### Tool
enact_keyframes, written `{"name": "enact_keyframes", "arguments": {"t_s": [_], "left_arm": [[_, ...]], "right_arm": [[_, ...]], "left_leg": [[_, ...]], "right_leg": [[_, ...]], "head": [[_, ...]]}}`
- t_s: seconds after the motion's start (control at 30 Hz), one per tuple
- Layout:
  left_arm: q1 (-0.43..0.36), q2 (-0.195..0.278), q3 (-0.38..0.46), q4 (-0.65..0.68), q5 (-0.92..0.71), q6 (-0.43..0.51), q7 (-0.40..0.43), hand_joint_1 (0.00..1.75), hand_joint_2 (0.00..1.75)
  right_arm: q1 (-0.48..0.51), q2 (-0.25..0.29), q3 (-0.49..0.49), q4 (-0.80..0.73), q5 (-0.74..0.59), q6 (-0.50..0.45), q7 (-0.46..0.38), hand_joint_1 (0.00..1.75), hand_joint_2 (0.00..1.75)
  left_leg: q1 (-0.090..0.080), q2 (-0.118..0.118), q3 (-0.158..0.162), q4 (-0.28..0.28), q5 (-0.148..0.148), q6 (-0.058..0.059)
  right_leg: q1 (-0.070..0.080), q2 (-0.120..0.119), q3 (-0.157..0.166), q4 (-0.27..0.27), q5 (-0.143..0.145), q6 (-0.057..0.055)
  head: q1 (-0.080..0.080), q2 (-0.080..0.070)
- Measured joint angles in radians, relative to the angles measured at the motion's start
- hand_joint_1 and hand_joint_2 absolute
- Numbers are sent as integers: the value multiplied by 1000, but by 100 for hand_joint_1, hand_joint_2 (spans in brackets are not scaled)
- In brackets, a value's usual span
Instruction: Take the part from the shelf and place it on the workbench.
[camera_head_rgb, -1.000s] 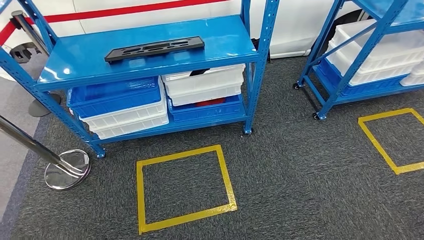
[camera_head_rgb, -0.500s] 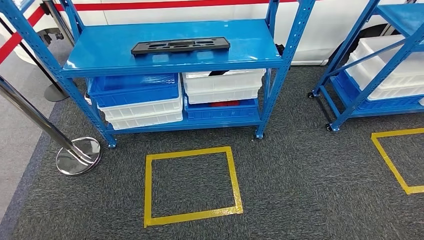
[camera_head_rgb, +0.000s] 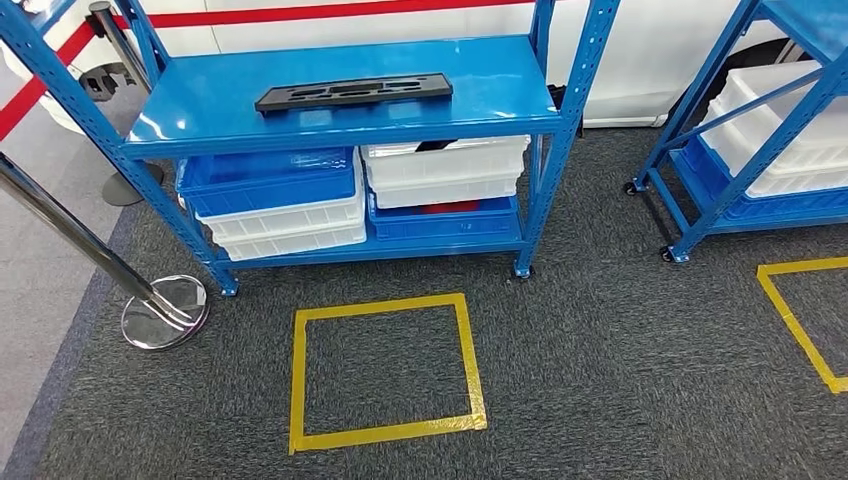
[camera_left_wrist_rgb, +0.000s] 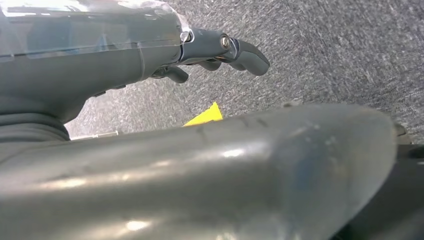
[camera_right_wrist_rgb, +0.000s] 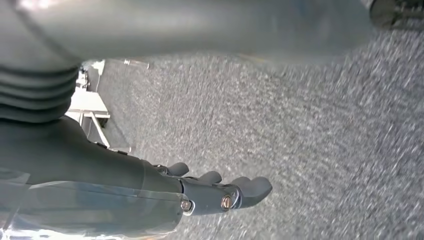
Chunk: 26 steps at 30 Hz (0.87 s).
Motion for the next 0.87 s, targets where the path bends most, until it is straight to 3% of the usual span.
{"name": "enact_keyframes", "arguments": {"t_s": [0.03,0.07,0.13,0.2,0.23,0.27,0.37,0.57,0.7,0.8,0.83,0.87], "left_arm": [[1,0,0,0,0,0,0,0,0],[1,0,0,0,0,0,0,0,0],[0,0,0,0,1,0,0,0,0],[-1,-3,0,0,5,0,0,0,0],[-1,-4,0,0,8,0,0,0,0],[-1,-5,0,0,10,0,0,0,0],[1,-5,0,0,11,1,0,0,0],[0,-5,0,0,11,1,0,0,0],[0,-5,0,0,11,1,0,0,175],[0,-5,0,0,10,-2,-3,0,175],[0,-5,0,0,10,-4,-4,0,175],[0,-5,0,0,10,-5,-5,0,175]], "right_arm": [[0,-1,0,0,2,-5,7,0,175],[0,-1,0,0,3,-7,13,0,175],[0,-1,0,0,5,-6,11,0,175],[-1,-1,0,-1,4,-13,-9,0,175],[-1,-1,0,-1,2,-20,-20,0,175],[-1,-1,-1,-1,0,-26,-28,0,131],[-1,0,-2,-1,-1,-26,-42,0,0],[-2,0,-4,-1,-9,7,-84,0,0],[-2,0,-7,-1,-11,10,-84,0,0],[-2,0,-10,-1,-13,19,-76,0,0],[-2,0,-11,-1,-13,22,-68,0,44],[-2,0,-12,-1,-13,23,-64,0,58]], "left_leg": [[2,0,-7,15,5,-4],[5,0,7,-12,29,-9],[15,1,77,-154,97,-22],[19,-1,128,-261,128,-17],[18,-2,134,-277,127,-12],[16,-3,134,-279,127,-3],[11,-3,132,-277,127,3],[5,-3,131,-276,126,10],[4,-3,131,-276,126,12],[4,-3,131,-276,126,12],[4,-3,131,-276,126,12],[4,-3,131,-276,126,12]], "right_leg": [[0,-1,1,0,-1,-1],[-1,-1,2,1,-1,-1],[-2,-1,6,3,-4,0],[3,1,5,8,-8,7],[7,2,3,9,-8,11],[8,3,2,9,-8,14],[5,3,3,5,-5,21],[2,4,4,0,-2,28],[0,4,4,-1,-2,30],[0,4,4,-1,-2,30],[0,4,4,-1,-2,30],[0,4,4,-1,-2,30]], "head": [[0,0],[0,0],[0,0],[0,0],[0,0],[0,0],[0,0],[0,0],[0,0],[0,0],[0,0],[0,0]]}}
